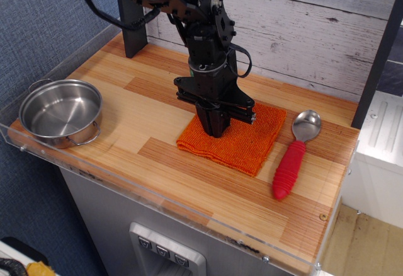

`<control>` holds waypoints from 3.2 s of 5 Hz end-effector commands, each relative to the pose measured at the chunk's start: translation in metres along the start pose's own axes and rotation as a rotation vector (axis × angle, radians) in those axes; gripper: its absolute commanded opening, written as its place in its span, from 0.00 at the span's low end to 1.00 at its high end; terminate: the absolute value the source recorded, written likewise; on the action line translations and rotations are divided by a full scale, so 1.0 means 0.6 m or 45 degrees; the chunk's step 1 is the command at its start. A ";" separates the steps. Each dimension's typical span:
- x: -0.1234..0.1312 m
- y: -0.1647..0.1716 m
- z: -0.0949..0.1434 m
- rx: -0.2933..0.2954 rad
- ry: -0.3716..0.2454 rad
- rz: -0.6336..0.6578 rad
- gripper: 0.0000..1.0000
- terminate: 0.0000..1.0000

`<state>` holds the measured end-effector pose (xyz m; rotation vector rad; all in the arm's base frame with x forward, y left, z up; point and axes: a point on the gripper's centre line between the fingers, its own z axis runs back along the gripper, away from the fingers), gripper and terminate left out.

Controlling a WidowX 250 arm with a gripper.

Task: Put the orange cloth next to the spoon.

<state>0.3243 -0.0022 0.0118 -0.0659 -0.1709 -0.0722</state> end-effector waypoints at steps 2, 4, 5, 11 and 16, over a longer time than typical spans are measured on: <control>0.005 0.005 0.042 0.056 -0.075 0.023 0.00 0.00; 0.021 0.004 0.078 0.075 -0.162 0.038 0.00 0.00; 0.028 -0.005 0.103 0.074 -0.178 0.033 1.00 0.00; -0.055 -0.005 0.258 0.249 -0.135 0.285 1.00 0.00; -0.178 0.005 0.329 0.343 -0.233 0.601 1.00 1.00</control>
